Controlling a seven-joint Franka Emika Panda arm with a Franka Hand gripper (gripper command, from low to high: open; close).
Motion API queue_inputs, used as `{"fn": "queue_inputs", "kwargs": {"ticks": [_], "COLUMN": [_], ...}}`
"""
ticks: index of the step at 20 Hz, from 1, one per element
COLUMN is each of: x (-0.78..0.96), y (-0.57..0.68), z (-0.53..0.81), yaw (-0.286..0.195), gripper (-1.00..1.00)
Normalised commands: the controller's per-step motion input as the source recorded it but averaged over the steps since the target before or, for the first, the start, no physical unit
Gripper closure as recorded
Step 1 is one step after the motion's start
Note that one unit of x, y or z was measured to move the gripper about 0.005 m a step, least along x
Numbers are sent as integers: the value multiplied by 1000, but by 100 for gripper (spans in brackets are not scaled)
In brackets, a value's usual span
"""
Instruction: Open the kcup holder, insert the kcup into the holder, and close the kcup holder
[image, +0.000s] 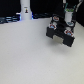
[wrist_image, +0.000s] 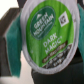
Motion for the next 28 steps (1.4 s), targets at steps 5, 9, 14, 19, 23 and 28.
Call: {"fn": "queue_inputs", "kwargs": {"ticks": [5,9,14,19,23,28], "x": [-45,-34,-129,-73,-16,-90], "y": [12,5,-52,-34,-231,-339], "z": [-252,-270,-285,-191,183,203], "yaw": [61,51,29,13,0,0], "gripper": [100,100,100,100,100,100]}}
